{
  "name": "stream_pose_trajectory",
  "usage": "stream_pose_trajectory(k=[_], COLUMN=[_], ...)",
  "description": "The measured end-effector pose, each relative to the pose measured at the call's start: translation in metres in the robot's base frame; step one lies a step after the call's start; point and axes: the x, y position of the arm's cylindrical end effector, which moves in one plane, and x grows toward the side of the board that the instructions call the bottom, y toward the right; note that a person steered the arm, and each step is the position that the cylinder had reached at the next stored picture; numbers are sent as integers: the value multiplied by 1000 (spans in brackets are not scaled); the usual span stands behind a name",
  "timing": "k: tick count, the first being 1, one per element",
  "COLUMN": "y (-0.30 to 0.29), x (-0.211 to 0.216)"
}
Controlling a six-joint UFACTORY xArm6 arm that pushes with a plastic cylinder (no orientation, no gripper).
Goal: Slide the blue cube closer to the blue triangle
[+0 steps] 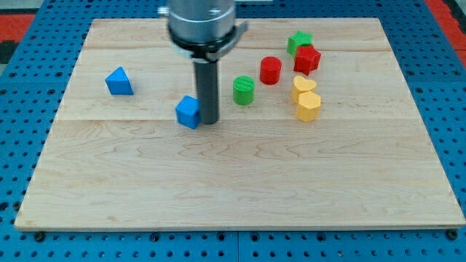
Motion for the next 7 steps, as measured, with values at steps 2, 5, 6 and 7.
stream_pose_trajectory(k=[2, 5, 6, 7], y=[-3, -19, -19, -52], x=[-11, -23, -26, -30])
